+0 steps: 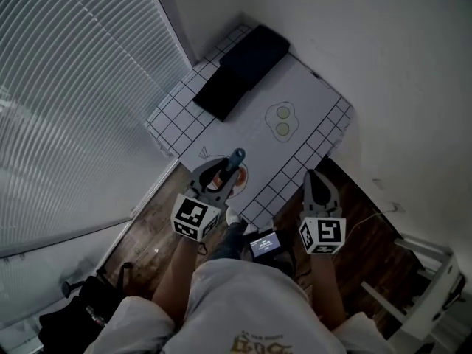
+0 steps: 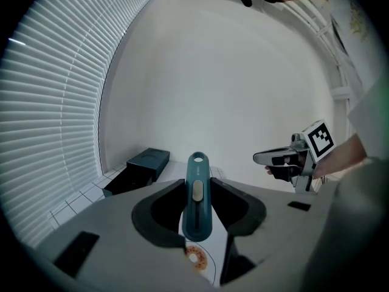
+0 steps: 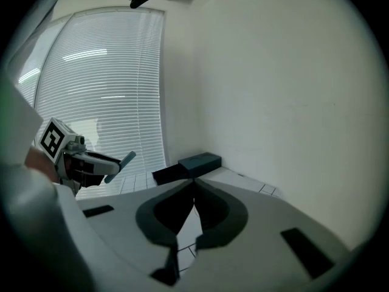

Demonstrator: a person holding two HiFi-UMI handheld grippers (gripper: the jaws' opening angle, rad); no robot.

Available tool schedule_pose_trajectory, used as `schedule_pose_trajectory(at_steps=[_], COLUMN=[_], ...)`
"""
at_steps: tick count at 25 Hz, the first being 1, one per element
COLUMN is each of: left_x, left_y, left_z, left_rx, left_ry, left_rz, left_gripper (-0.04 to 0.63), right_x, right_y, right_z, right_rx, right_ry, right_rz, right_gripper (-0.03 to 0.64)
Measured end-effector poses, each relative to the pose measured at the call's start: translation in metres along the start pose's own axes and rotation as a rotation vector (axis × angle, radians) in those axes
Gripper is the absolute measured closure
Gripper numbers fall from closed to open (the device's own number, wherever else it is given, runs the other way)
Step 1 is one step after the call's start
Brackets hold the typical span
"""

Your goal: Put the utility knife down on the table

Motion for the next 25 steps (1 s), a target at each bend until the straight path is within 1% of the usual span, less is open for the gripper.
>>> schedule_pose_trajectory(at_steps=[6, 16, 22, 25], left_x=[-0.020, -0.050, -0.063, -0.072], left_y=[0.005, 0.008, 0.009, 0.010], left_z=[0.021, 0.053, 0.068, 0.077], left_rx=[0.039, 0.048, 0.047, 0.045], left_ry=[0.051, 0.130, 0.178, 0.204], left_rz=[0.016, 0.069, 0.088, 0.098], left_gripper=[0.459, 0.459, 0.459, 0.459], right_x=[-0.010, -0.017, -0.020, -0.022], right_y=[-0.002, -0.004, -0.007, -0.009], right_z=[0.014, 0.036, 0.050, 0.054], right_rx=[-0.015, -0.031, -0.041, -0.065], right_ry=[0.035, 0.094, 0.133, 0.143], right_rz=[0.011, 0.024, 0.027, 0.032], right_gripper=[0.609, 0.609, 0.609, 0.609])
Point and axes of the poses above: the fingertips, and each gripper's own axes: x backward along the fingers, y to its left, z out of its underside, the point moved 6 cm from there along x, backward along the fingers, and after that the axes turned 8 degrees about y, right-handed, at the moved point
